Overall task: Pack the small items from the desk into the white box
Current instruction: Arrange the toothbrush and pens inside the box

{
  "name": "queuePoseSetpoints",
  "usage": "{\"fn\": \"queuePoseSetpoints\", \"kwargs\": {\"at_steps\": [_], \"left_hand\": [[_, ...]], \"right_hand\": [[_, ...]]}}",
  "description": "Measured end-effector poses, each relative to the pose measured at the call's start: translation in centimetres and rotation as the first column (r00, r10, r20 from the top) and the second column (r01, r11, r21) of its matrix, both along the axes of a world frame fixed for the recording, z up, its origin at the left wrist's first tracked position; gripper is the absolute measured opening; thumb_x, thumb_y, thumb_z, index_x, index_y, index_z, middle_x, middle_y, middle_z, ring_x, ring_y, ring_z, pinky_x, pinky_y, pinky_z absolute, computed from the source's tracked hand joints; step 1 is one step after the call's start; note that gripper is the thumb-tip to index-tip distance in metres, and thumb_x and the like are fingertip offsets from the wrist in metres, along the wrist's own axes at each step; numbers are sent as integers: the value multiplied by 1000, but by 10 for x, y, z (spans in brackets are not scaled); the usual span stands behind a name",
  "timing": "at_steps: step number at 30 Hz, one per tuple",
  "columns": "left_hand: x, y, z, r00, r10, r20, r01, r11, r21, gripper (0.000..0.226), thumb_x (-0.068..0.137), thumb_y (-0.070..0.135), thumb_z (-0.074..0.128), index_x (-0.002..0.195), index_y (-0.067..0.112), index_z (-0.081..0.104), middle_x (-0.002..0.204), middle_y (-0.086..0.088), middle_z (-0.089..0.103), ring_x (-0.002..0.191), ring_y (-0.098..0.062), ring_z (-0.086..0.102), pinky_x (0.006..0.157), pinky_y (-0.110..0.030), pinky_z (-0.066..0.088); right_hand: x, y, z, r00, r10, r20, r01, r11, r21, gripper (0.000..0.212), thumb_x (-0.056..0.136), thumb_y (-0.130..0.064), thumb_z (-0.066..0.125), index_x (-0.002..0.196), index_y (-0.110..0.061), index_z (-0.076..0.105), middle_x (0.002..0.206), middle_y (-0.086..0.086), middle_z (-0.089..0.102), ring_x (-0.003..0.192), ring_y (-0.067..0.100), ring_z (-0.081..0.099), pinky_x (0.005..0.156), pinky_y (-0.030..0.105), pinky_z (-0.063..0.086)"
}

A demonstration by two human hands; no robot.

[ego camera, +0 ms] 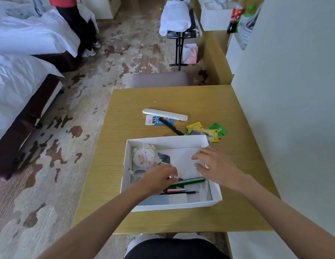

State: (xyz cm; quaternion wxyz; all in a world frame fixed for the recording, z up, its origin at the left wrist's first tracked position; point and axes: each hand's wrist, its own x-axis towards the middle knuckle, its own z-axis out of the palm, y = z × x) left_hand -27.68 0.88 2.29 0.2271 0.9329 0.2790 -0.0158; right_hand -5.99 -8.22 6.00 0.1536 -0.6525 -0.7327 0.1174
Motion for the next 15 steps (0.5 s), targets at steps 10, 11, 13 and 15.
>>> {"fn": "queuePoseSetpoints", "kwargs": {"at_steps": [10, 11, 13, 15], "left_hand": [[-22, 97, 51, 839, 463, 287, -480, 877, -12, 13, 89, 24, 53, 93, 27, 64, 80, 15, 60, 70, -7, 57, 56, -21, 41], [-22, 109, 51, 837, 481, 262, -493, 870, -23, 13, 89, 24, 52, 93, 28, 64, 79, 17, 60, 69, -7, 57, 54, -21, 41], [-21, 134, 48, 829, 519, 208, -515, 854, -77, 13, 88, 25, 52, 92, 32, 64, 77, 20, 58, 68, -10, 59, 52, -22, 43], [-19, 158, 40, 826, 541, 158, -525, 840, -137, 13, 87, 27, 52, 91, 33, 64, 82, 17, 61, 69, -15, 62, 56, -25, 47]], "right_hand": [[7, 105, 29, 938, -166, -306, 138, 984, -112, 21, 91, -17, 59, 110, -17, 67, 108, -3, 69, 102, 14, 62, 86, 35, 51], [7, 119, 26, 936, -190, -296, 148, 976, -159, 21, 90, -18, 59, 109, -17, 67, 107, -3, 69, 100, 15, 62, 86, 37, 51], [5, 146, 16, 943, -223, -246, 156, 952, -265, 20, 90, -18, 58, 108, -18, 67, 101, -3, 68, 98, 17, 63, 86, 37, 52], [-1, 170, 3, 959, -230, -163, 159, 920, -357, 17, 89, -19, 58, 103, -19, 67, 95, -5, 67, 95, 19, 63, 83, 36, 53]]}}
